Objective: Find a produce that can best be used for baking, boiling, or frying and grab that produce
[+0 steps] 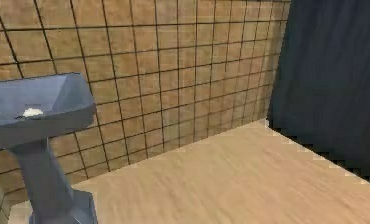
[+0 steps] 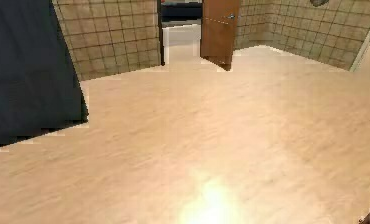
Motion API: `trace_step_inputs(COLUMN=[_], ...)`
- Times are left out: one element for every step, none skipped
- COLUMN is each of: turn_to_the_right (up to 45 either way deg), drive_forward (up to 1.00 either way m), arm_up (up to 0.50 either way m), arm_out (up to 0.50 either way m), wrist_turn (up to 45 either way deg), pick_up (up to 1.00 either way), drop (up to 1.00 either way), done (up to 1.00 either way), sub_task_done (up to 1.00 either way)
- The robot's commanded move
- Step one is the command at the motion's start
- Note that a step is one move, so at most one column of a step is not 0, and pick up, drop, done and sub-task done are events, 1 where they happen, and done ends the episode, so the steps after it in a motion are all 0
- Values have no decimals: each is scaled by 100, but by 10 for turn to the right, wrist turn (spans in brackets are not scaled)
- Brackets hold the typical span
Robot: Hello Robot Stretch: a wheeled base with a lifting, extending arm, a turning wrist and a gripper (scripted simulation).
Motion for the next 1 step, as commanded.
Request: trace_step_inputs(turn_to_the_right=[450], drive_forward=[0], arm_up=[0], arm_out=[0], wrist_turn=[0], pick_up=[0], drop=[0], done=[0], sub_task_done=[0])
